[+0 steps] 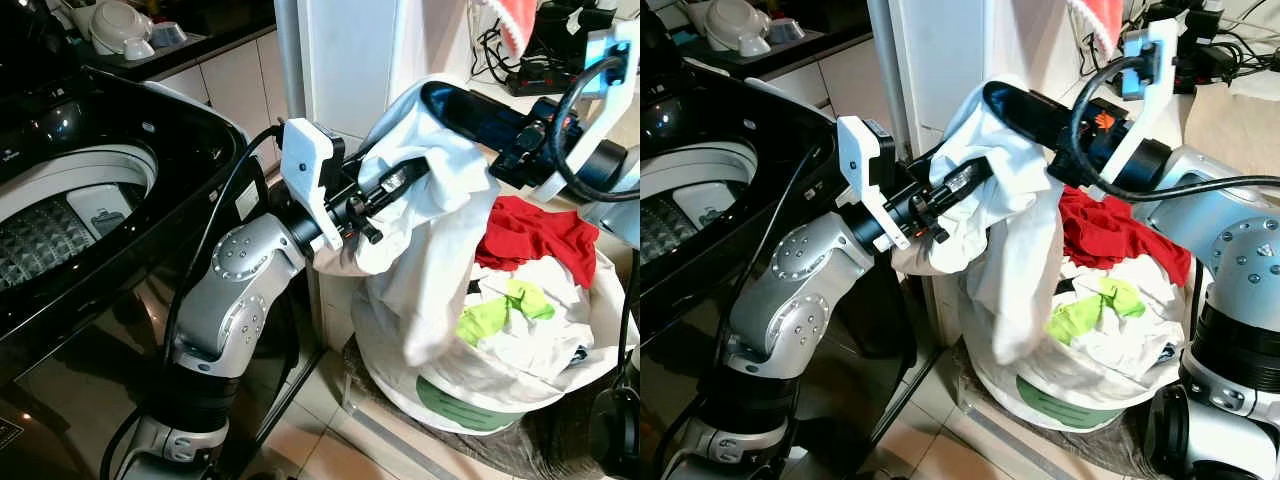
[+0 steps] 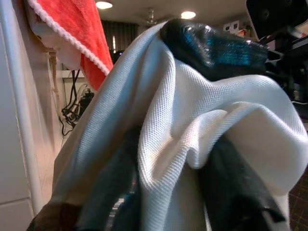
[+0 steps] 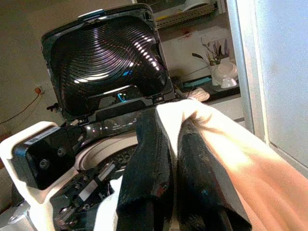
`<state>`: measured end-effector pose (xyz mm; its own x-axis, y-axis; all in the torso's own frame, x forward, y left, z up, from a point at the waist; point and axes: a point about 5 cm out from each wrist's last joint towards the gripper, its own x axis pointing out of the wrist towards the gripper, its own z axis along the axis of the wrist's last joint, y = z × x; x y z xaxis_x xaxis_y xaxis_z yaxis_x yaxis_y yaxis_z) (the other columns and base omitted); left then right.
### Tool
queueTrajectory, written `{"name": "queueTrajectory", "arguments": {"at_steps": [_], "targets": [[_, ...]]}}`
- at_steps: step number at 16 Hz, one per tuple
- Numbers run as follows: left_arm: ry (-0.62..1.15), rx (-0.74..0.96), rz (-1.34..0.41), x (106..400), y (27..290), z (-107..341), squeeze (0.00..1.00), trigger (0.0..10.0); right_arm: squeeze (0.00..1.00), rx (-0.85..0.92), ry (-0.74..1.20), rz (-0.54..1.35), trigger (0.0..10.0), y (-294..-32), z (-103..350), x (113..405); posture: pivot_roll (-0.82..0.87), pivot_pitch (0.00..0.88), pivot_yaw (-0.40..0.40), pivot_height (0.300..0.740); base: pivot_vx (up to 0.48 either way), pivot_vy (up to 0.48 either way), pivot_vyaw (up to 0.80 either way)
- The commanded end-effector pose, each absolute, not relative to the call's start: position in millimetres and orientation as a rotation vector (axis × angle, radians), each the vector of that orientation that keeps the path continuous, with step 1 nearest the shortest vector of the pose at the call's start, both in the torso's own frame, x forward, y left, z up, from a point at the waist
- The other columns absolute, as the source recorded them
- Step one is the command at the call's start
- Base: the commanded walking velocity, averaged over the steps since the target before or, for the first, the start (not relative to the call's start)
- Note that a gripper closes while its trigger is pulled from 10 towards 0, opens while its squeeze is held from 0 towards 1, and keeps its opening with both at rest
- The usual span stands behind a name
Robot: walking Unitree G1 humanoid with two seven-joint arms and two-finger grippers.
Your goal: Clothes washing
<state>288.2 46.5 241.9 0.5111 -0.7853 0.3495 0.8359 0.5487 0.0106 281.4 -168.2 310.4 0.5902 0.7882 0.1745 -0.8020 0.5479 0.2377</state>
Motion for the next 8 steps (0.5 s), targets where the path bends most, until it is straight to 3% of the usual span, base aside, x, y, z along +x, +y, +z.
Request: {"name": "queueTrajectory", "arguments": {"at_steps": [1,2,3,4,7,8], "targets": [[-0.34,-0.151,-0.946,294,52,246,0.0,0.0,0.0,0.284,-0.068,0.963,0.0,-165,314,277,-0.09,0.0,0.078,0.74,0.0,0.0,0.0],[-0.343,-0.144,-0.918,296,55,247,0.0,0.0,0.28,0.273,-0.074,0.964,10.0,-165,315,277,-0.09,0.0,0.078,0.74,0.0,0.0,0.0],[-0.348,-0.137,-0.878,301,60,249,0.0,0.0,0.92,0.297,-0.082,0.969,10.0,-166,315,278,-0.09,0.0,0.079,0.74,0.0,0.0,0.0],[-0.357,-0.129,-0.829,307,67,251,0.0,0.0,1.0,0.305,-0.088,0.97,10.0,-166,316,278,-0.09,0.0,0.078,0.74,0.0,0.0,0.0],[-0.406,-0.065,-0.648,326,97,268,0.0,0.0,1.0,0.279,-0.101,0.947,10.0,-167,317,279,-0.09,0.0,0.078,0.74,0.0,0.0,0.0],[-0.461,0.02,-0.475,340,127,286,0.0,0.0,1.0,0.234,-0.105,0.934,10.0,-167,317,279,-0.09,0.0,0.079,0.74,0.0,0.0,0.0]]}}
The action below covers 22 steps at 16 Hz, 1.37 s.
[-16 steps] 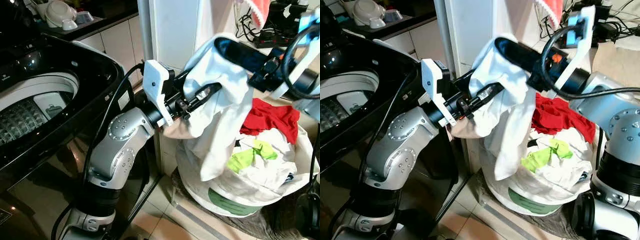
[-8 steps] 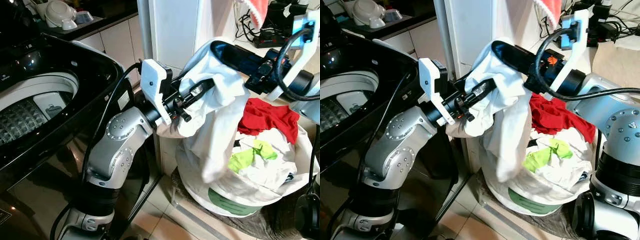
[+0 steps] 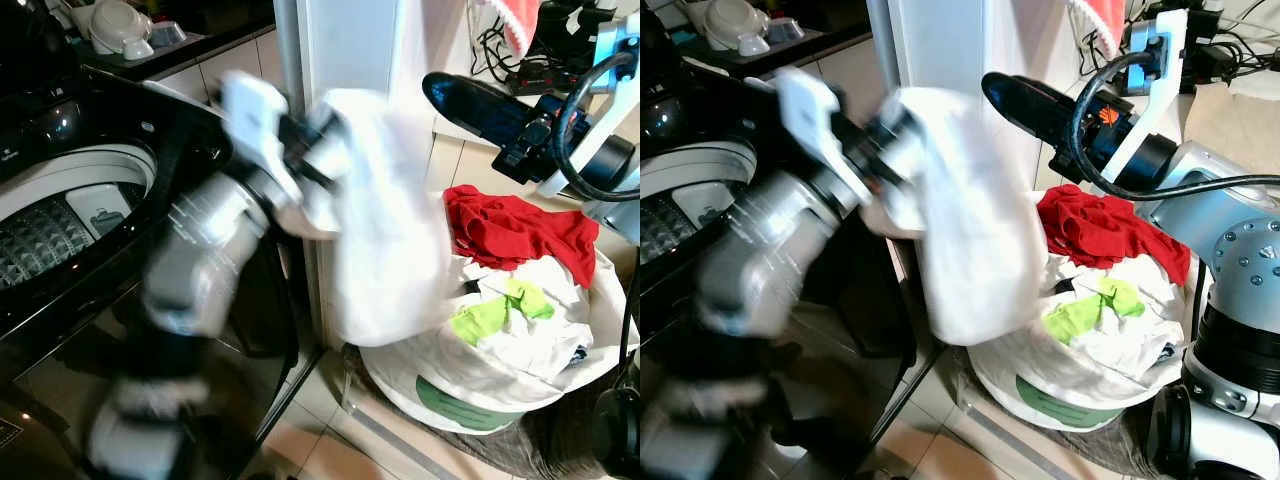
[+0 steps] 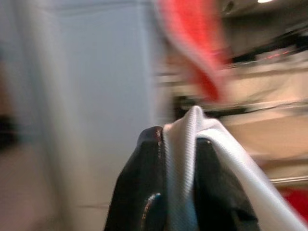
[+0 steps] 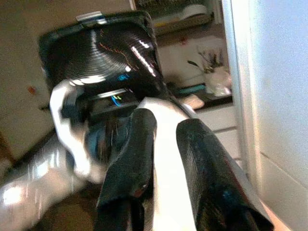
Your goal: Clothes washing
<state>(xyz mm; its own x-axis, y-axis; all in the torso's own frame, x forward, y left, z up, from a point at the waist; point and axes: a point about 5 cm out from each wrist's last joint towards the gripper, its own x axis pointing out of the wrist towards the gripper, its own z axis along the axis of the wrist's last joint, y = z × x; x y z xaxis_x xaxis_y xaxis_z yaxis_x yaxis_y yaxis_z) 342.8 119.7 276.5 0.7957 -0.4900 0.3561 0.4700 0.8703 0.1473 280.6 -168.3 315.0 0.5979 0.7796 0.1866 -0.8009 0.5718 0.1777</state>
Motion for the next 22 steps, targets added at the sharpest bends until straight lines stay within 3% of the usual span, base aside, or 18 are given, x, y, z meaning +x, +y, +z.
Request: {"name": "queueTrajectory", "arguments": {"at_steps": [1,3,4,7,8,10,12,13,14,16,17,18,22], "targets": [[-0.514,0.166,-0.227,350,167,310,0.0,0.0,0.0,0.194,-0.097,0.963,10.0,-163,315,275,-0.09,0.0,0.08,0.74,0.0,0.0,0.0],[-0.62,0.466,0.223,347,242,359,0.0,0.0,0.0,0.143,-0.083,1.027,10.0,-153,309,267,-0.08,0.0,0.072,0.74,0.0,0.0,0.0],[-0.645,0.563,0.341,343,261,373,0.0,0.0,0.0,0.137,-0.08,1.035,10.0,-150,308,267,-0.08,0.0,0.072,0.74,0.0,0.0,0.0],[-0.701,0.809,0.531,334,281,397,0.0,0.0,0.0,0.127,-0.077,1.027,10.0,-147,306,270,-0.08,0.0,0.074,0.74,0.0,0.0,0.0],[-0.7,0.872,0.561,334,283,399,0.0,0.0,0.0,0.124,-0.077,1.025,10.0,-146,305,271,-0.08,0.0,0.074,0.74,0.0,0.0,0.0],[-0.53,0.913,0.453,365,283,364,0.0,0.0,0.0,0.089,-0.058,1.039,10.0,-139,297,270,-0.07,0.0,0.071,0.74,0.0,0.0,0.0],[-0.163,0.889,0.228,395,271,300,0.0,0.0,0.0,0.057,-0.02,1.061,10.0,-132,288,268,-0.07,0.0,0.067,0.74,0.0,0.0,0.0],[0.001,0.865,0.152,401,266,268,0.0,7.9,0.0,0.02,0.01,1.075,10.0,-128,282,267,-0.07,0.0,0.07,0.74,0.0,0.0,0.0],[0.178,0.841,0.09,402,264,236,0.0,10.0,0.0,-0.023,0.044,1.088,10.0,-125,275,264,-0.07,0.0,0.071,0.74,0.0,0.0,0.0],[0.298,0.812,0.074,401,266,216,0.0,10.0,0.0,-0.054,0.069,1.094,10.0,-123,270,262,-0.09,0.0,0.087,0.74,0.0,0.0,0.0],[0.33,0.772,0.071,400,267,213,0.21,10.0,0.0,-0.068,0.082,1.095,10.0,-124,267,260,-0.09,0.0,0.09,0.74,0.0,0.0,0.0],[0.413,0.734,0.036,397,270,208,1.0,10.0,0.0,-0.091,0.105,1.099,10.0,-125,263,257,-0.09,0.0,0.093,0.74,0.0,0.0,0.0],[0.432,0.704,0.064,395,285,226,1.0,10.0,0.0,-0.104,0.134,1.108,10.0,-125,256,255,-0.08,0.0,0.083,0.74,0.0,0.0,0.0]]}}
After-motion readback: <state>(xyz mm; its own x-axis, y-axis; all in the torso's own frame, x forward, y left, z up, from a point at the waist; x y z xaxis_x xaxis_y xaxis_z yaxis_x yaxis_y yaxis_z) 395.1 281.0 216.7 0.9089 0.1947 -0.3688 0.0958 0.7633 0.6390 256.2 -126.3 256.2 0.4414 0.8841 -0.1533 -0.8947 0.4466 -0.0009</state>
